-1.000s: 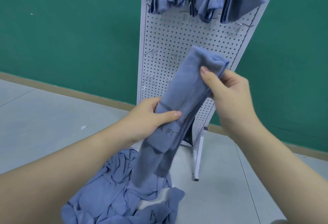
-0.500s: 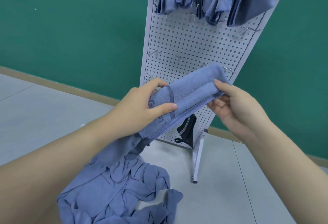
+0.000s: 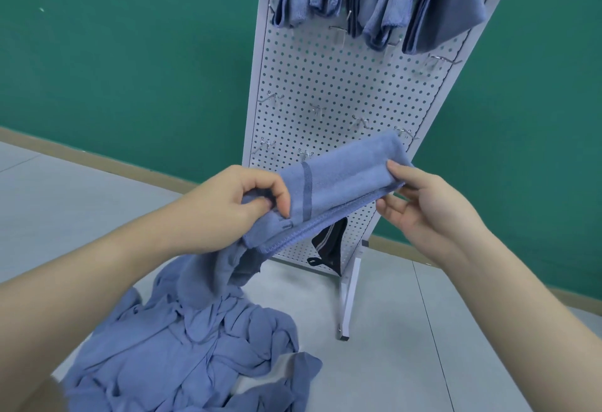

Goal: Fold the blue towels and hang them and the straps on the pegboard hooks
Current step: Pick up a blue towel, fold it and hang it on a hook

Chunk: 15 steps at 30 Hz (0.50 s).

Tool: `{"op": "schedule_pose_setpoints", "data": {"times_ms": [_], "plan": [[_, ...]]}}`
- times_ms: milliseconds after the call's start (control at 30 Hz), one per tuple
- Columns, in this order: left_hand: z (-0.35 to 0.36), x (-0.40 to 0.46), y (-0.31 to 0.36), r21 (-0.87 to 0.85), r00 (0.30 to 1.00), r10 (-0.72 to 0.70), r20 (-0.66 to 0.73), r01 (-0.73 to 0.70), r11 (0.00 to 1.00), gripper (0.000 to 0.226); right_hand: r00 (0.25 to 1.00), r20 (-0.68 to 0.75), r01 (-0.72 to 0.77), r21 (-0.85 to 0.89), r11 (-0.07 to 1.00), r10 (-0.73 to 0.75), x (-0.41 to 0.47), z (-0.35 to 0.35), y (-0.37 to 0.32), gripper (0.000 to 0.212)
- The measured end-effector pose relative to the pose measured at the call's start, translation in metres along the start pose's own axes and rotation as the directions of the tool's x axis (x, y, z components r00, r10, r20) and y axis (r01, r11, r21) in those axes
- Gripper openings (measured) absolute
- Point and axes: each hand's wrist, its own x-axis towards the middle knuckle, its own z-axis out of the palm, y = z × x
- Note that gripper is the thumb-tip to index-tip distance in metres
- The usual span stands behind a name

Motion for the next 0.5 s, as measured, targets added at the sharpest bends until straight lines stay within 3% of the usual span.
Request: {"op": "schedule_pose_setpoints", "data": {"times_ms": [67,200,233,333,500], "plan": [[0.003,0.003,-0.003,0.085,0.997,-0.041,-0.066,0.047,0.995,0.037,1.000,0.002,-0.023,-0.007,1.000,0.023,-0.001,0.001,0.002,0.008],[0.008,0.008,-0.002,0.213,0.975,-0.091,-0.201,0.134,0.968,0.011,0.998,0.017,-0.064,0.023,0.998,0.064,-0.002,0.006,0.005,0.007],[0.010,0.009,0.000,0.276,0.973,-0.086,-0.215,0.145,0.950,0.015,0.997,0.029,-0.072,0.039,0.997,0.071,-0.003,0.008,0.005,0.005],[0.019,0.011,0.001,0.529,0.970,-0.021,-0.241,0.150,0.835,0.057,0.993,0.074,-0.098,0.120,0.988,0.090,-0.008,0.013,0.003,0.006],[0.021,0.023,-0.004,0.691,0.920,0.209,-0.333,0.087,0.718,0.062,0.990,0.090,-0.124,0.234,0.964,0.106,-0.012,0.016,-0.003,0.007]]}}
